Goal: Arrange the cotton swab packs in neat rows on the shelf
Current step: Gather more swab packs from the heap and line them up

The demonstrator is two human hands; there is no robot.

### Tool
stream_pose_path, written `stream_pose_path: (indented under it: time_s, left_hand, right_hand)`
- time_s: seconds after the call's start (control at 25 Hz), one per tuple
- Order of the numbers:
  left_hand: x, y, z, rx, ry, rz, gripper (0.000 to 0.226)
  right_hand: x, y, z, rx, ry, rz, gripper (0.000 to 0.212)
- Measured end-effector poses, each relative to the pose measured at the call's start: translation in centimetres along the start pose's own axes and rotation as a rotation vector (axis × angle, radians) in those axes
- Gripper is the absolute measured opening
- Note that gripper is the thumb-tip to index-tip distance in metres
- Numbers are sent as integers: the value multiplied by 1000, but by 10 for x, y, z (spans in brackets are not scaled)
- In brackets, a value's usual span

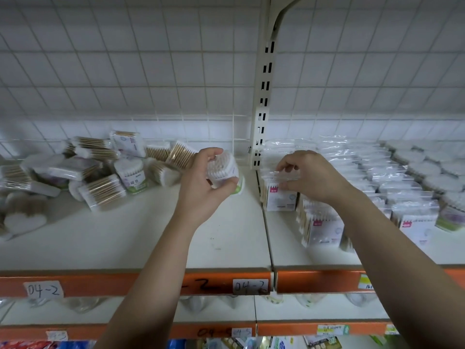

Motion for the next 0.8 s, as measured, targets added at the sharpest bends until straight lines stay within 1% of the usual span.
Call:
stream_pose_path:
  time_s: [0.16, 0.28, 0.36, 0.44, 0.56, 0.8]
  left_hand:
    - [7, 33, 18, -7, -49, 89, 49]
    - [6, 61, 47, 58, -58, 154, 49]
    - [5, 78, 81, 70, -99, 175, 50]
    - [4, 92, 120, 27, -142, 177, 49]
    - [0, 107, 178, 6, -165, 194, 53]
    - [-23, 128, 285, 44, -242, 260, 59]
  right_hand:
    - [-15, 21, -21, 96, 162, 68, 20]
    - [-31, 48, -39, 131, 227, 119, 17]
    - [-46, 75, -53, 140, 261, 142, 17]
    - [-62, 105, -66, 124, 270, 160, 17]
    - [-84, 147, -84, 113, 272, 175, 16]
    - [-134, 230, -133, 103, 380, 217, 13]
Point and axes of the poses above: each hand's wrist, its own x-axis towards the middle knuckle, its own z-axis out of the palm, y = z × x, the point moved 5 cm from there along x, towards the middle knuckle, and after that the axes turned 8 degrees about -x, right-handed, at the moved point
